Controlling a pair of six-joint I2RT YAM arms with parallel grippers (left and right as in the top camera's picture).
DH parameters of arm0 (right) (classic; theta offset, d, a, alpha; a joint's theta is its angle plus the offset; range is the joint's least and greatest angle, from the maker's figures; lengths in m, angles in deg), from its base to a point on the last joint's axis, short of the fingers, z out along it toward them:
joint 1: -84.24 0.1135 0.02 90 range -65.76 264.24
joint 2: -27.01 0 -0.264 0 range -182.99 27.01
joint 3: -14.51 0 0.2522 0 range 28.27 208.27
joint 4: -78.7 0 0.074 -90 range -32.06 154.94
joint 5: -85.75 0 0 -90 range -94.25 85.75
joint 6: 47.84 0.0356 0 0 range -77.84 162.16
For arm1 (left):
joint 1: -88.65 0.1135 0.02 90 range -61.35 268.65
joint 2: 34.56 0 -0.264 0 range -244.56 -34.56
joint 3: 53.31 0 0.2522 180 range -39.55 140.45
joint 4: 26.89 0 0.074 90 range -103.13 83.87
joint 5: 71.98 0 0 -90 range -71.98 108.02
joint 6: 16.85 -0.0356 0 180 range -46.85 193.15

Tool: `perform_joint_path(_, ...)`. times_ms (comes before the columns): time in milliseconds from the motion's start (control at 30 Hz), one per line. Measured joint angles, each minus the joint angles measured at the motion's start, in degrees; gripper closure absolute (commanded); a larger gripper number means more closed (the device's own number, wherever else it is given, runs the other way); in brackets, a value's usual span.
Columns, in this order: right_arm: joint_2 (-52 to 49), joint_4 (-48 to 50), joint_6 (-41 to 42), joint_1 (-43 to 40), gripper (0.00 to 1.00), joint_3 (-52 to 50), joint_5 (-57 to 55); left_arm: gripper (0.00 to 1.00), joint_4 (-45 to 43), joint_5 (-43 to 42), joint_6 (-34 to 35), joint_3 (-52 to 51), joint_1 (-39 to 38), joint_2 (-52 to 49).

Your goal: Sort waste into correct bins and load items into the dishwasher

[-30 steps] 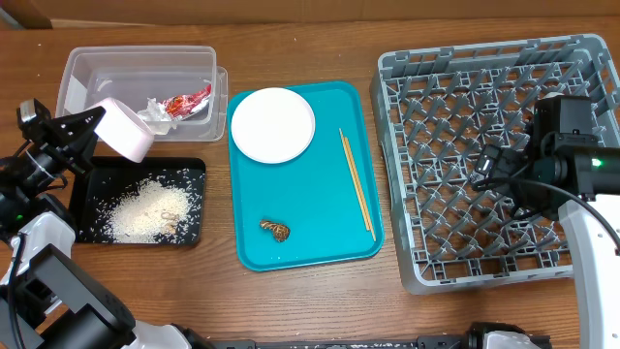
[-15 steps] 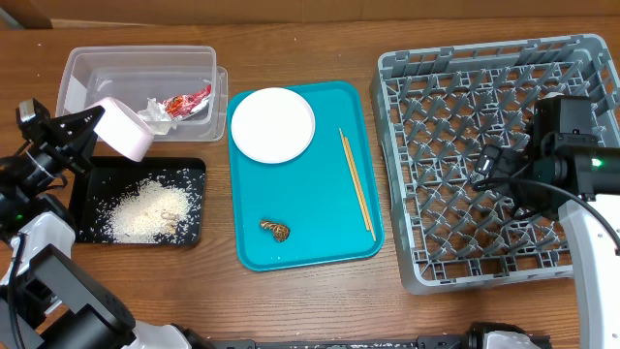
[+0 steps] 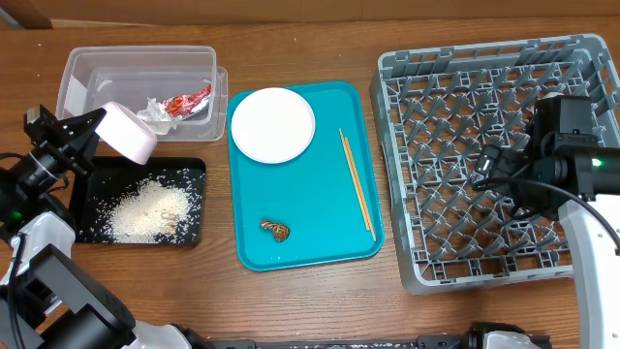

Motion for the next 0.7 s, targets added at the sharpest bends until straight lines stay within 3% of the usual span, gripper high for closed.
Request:
perform_joint_path(567,0.0,-0.3,0.0,0.0,0.0,0.0,0.0,0.96,0.0,-0.7,-10.1,0.0,0.0,0.0)
perform_joint_path(700,0.0,-0.4,0.0,0.0,0.0,0.0,0.0,0.96,-4.0,-0.7,-12.1,0.0,0.0,0.0)
